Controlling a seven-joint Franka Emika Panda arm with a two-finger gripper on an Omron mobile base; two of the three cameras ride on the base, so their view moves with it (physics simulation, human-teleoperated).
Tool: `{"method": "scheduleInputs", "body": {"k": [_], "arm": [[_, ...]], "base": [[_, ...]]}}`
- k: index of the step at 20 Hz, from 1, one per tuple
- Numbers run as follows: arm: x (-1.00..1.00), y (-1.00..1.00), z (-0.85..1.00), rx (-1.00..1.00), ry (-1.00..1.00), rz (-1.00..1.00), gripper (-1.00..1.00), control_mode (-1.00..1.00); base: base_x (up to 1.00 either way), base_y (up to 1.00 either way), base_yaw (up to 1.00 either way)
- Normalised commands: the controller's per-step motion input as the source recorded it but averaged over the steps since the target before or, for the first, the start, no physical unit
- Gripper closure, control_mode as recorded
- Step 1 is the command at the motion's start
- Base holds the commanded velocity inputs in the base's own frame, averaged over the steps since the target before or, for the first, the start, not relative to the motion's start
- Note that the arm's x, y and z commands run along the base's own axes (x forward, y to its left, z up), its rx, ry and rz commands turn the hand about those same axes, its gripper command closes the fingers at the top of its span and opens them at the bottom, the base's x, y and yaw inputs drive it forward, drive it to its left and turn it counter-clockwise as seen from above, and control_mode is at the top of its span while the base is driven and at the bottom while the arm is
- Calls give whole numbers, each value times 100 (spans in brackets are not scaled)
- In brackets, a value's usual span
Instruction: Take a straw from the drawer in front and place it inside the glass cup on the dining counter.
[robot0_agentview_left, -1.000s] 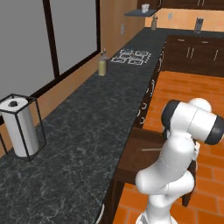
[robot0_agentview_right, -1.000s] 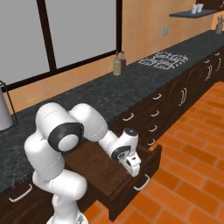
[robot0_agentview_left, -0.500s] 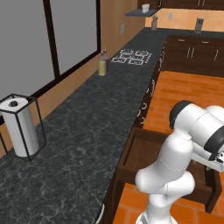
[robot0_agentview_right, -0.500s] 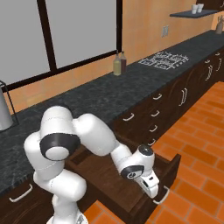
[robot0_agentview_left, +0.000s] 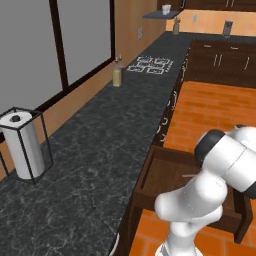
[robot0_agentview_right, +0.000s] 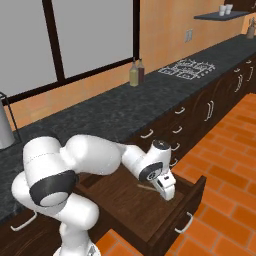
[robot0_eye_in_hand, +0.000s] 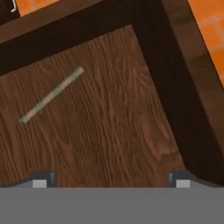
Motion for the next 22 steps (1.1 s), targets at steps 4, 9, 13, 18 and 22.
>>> {"method": "scheduleInputs", "body": {"k": [4, 9, 13, 18, 22], "arm": [[43, 7, -7, 0, 1, -15, -100, -100], [32, 0, -38, 0, 0, -22, -100, -100], [14, 0, -34, 1, 0, -20, -100, -100], [2, 0, -32, 3, 0, -13, -100, -100], [27, 0, -24, 1, -2, -4, -100, -100]], "base": [[0, 0, 0], [0, 0, 0], [0, 0, 0], [0, 0, 0], [0, 0, 0]]}}
